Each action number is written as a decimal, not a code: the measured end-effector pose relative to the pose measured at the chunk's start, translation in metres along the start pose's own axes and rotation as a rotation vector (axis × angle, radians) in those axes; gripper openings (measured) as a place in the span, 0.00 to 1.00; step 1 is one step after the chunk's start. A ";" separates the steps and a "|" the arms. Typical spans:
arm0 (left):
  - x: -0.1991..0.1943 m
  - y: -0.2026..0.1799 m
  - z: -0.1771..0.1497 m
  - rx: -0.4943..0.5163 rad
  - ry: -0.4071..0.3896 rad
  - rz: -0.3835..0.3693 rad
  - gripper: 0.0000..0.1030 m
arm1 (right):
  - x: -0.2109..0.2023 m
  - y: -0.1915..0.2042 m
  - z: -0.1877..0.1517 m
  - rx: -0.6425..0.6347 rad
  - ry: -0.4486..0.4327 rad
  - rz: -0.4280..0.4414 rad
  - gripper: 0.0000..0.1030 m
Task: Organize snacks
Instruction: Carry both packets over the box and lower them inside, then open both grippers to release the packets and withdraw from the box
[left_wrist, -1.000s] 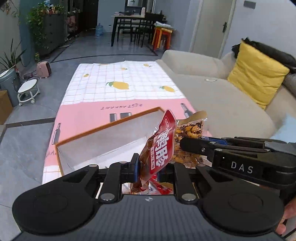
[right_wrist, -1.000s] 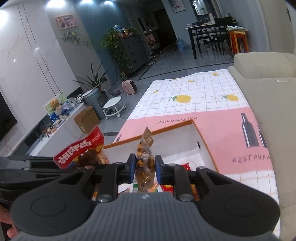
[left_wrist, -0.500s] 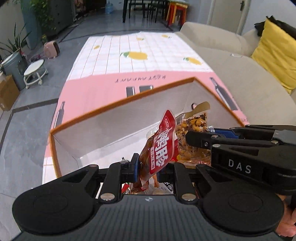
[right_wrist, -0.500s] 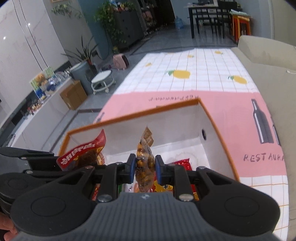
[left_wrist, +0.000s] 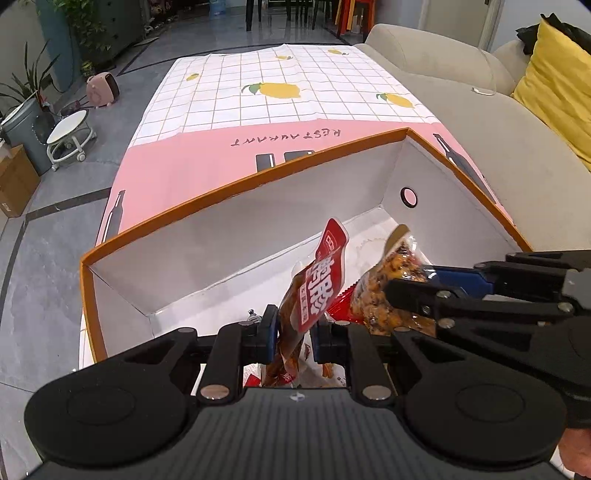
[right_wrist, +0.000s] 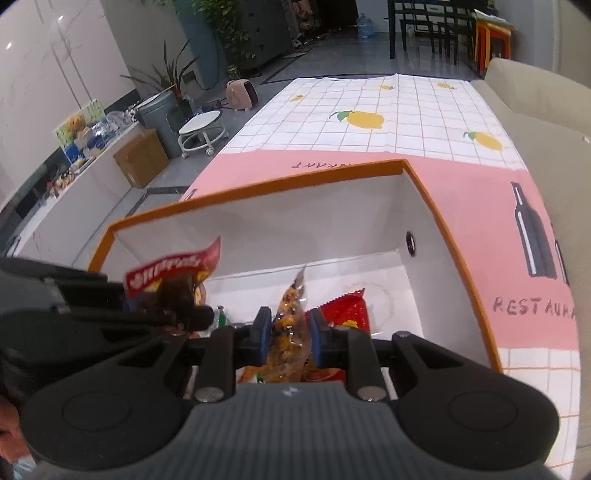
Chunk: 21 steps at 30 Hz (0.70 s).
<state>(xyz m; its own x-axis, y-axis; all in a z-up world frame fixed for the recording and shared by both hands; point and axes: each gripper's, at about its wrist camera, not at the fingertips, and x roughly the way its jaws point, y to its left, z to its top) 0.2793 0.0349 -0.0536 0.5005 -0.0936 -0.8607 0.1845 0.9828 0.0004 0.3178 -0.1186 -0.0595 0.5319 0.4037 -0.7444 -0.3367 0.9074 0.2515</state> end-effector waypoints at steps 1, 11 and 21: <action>0.000 0.000 0.000 -0.001 0.001 0.004 0.18 | -0.001 0.000 -0.001 -0.005 -0.001 -0.004 0.18; -0.001 -0.003 0.002 0.005 0.008 0.030 0.19 | -0.010 0.010 -0.004 -0.108 0.001 -0.137 0.21; -0.014 -0.008 -0.002 0.045 0.003 0.062 0.25 | -0.026 0.012 -0.003 -0.142 -0.009 -0.181 0.25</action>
<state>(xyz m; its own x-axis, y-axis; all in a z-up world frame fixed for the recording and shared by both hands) 0.2690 0.0288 -0.0430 0.5096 -0.0321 -0.8598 0.1906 0.9787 0.0765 0.2975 -0.1184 -0.0396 0.6002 0.2371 -0.7639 -0.3410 0.9398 0.0238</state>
